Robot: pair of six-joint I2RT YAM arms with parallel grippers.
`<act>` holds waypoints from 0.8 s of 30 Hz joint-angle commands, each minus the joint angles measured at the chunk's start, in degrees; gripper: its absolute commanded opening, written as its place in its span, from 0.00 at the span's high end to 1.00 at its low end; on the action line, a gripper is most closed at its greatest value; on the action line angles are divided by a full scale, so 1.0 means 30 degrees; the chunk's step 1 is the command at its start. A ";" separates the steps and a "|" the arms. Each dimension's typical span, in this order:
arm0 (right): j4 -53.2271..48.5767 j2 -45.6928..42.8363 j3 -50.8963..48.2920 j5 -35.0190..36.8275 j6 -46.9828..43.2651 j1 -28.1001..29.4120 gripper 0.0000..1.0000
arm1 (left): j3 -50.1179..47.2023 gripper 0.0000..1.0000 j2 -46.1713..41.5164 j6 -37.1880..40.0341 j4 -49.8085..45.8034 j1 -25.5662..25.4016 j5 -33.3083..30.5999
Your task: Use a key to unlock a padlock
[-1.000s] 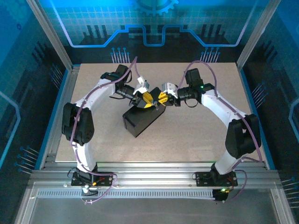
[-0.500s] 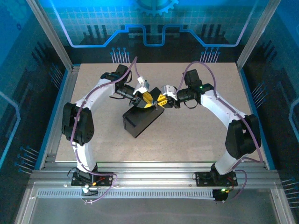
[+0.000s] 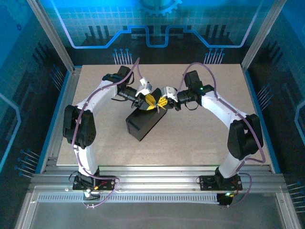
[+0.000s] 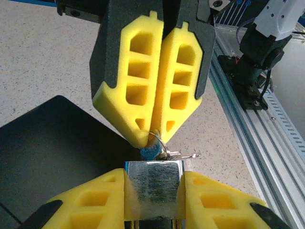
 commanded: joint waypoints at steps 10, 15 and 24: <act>-0.2569 0.1395 0.3572 -0.2749 0.7632 0.0949 1.00 | -0.0673 1.00 -0.1379 -0.1427 0.3691 -0.0201 0.1082; -0.0322 0.1875 0.4022 -0.2352 1.7254 0.0994 1.00 | -0.0771 1.00 -0.1532 -0.1685 0.4243 -0.0347 0.0966; -0.3264 0.3916 0.6513 -0.3663 3.0688 0.1253 1.00 | -0.0694 1.00 -0.1951 -0.1277 0.3958 -0.0522 0.0964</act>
